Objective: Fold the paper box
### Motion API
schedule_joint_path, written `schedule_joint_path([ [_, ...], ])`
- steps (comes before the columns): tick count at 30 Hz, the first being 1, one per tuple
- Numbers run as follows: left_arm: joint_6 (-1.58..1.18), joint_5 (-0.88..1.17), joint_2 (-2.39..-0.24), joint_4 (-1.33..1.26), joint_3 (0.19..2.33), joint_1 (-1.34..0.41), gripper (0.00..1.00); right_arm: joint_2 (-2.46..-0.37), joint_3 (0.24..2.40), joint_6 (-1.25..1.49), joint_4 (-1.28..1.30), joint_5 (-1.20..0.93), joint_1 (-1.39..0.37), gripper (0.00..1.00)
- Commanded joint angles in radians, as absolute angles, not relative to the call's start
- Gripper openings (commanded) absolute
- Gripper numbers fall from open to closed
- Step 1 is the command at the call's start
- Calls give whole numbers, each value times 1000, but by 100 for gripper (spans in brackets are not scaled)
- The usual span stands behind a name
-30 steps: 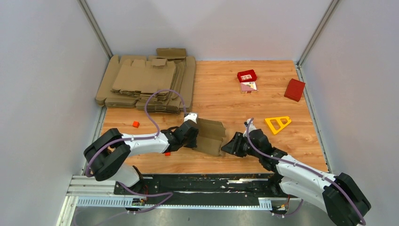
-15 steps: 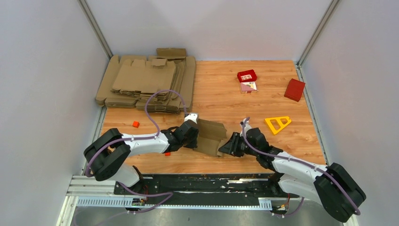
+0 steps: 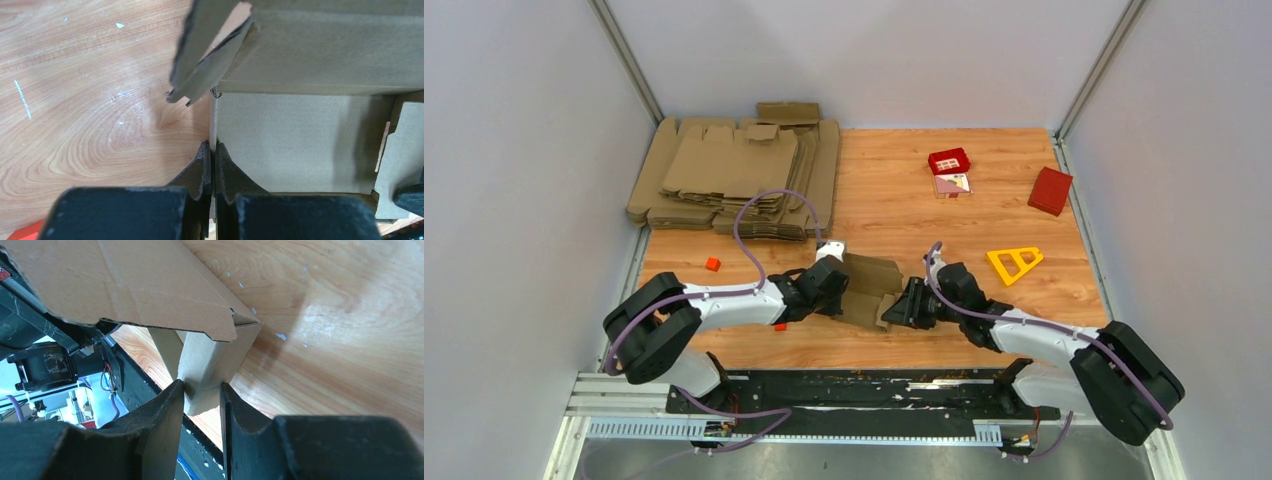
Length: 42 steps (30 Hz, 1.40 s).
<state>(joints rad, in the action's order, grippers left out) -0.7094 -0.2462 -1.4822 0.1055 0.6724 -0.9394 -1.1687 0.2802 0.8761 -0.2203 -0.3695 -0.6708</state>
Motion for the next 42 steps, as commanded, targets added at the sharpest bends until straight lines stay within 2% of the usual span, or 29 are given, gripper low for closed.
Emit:
schedule_joint_path([
  [1,-712,-287,-1500,161,706,-956,0,-1192,351,838,-205,-375,-671,33],
  [10,-739,-330,-1491,186,718,-976,0,-1266,454,779,-25,-271,-707,33],
  [16,-854,-397,-1457,167,696,-1016,3,-1290,535,719,119,-162,-730,31],
  [22,-1010,-435,-1407,149,647,-1051,4,-1281,600,671,234,-8,-763,24],
  [27,-1077,-506,-1365,182,645,-1102,8,-1311,646,626,296,118,-794,24],
  [34,-1153,-568,-1354,208,644,-1145,10,-1362,684,628,317,135,-837,24],
  [37,-1211,-607,-1332,194,618,-1164,17,-1369,696,631,342,177,-860,23],
  [42,-1221,-632,-1292,173,586,-1169,24,-1390,717,602,375,237,-876,1],
])
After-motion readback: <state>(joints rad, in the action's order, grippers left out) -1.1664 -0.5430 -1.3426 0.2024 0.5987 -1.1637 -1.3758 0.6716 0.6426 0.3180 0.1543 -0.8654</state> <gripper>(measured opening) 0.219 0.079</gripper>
